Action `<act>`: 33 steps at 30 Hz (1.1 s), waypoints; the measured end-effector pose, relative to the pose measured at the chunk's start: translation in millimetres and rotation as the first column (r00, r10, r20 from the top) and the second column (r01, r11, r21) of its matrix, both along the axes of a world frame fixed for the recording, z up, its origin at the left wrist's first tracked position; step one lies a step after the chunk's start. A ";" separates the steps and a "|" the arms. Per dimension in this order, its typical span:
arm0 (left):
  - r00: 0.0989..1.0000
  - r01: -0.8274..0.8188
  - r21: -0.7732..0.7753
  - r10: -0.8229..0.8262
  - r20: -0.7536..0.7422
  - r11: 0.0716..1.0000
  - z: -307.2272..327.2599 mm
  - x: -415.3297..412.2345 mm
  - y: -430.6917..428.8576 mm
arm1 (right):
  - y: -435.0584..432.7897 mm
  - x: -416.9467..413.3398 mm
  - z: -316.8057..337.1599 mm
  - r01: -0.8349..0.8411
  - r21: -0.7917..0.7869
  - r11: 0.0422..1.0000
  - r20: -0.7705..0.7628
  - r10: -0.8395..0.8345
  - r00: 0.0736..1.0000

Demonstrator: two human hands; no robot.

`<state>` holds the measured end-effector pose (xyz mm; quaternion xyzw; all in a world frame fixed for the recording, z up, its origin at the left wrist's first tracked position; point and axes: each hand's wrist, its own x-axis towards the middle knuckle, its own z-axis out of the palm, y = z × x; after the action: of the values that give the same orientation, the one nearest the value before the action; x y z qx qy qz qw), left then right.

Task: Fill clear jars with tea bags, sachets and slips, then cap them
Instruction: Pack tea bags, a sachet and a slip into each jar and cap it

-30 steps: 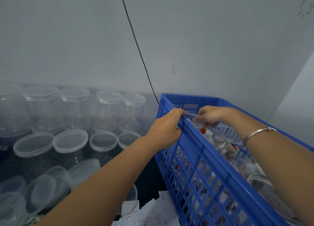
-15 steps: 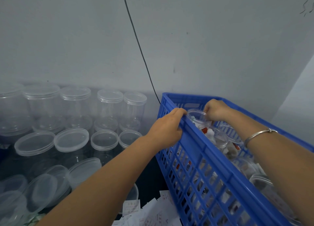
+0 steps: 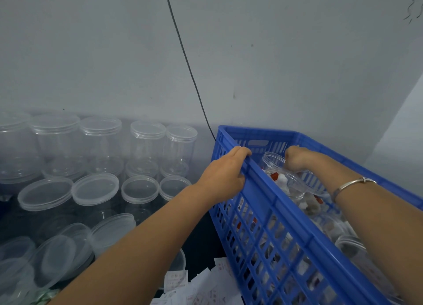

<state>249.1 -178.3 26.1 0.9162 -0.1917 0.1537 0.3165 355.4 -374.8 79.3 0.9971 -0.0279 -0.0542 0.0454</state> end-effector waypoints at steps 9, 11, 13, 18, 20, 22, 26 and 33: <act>1.000 -0.004 0.008 0.004 0.003 1.000 0.8 -0.2 -0.1 | -3.4 -0.9 2.5 0.040 0.122 0.992 0.033 -0.044 0.998; 1.000 -0.005 0.008 0.005 -0.002 1.000 0.7 -0.2 -0.2 | -5.6 -1.6 4.3 0.043 0.165 0.985 0.038 -0.050 0.998; 1.000 -0.002 0.006 0.002 -0.003 1.000 0.5 0.0 0.0 | -7.5 -2.6 5.4 0.073 0.173 0.982 0.026 -0.078 0.997; 1.000 0.002 0.009 -0.002 -0.010 1.000 0.9 -1.1 0.4 | -11.3 1.8 5.2 0.028 0.165 0.986 0.172 -0.057 0.983; 1.000 0.004 0.009 -0.004 -0.013 1.000 1.0 -1.5 0.4 | -13.7 3.8 6.2 -0.004 0.192 0.981 0.273 -0.050 0.961; 1.000 0.005 0.011 -0.005 -0.012 1.000 1.1 -1.5 0.4 | -15.1 4.3 5.5 0.001 0.171 0.985 0.276 -0.049 0.960; 1.000 0.005 0.009 -0.005 -0.007 1.000 0.1 -0.7 0.0 | -8.1 0.1 -2.1 0.009 0.000 1.000 0.085 -0.009 0.996; 1.000 0.009 0.003 -0.009 -0.019 1.000 2.8 -2.7 0.5 | 10.6 7.7 -1.1 -0.092 -0.154 0.984 -0.127 0.073 0.989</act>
<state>246.4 -177.8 28.9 0.9173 -0.1930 0.1431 0.3176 363.2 -364.2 78.2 0.9855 0.0121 -0.1099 0.1287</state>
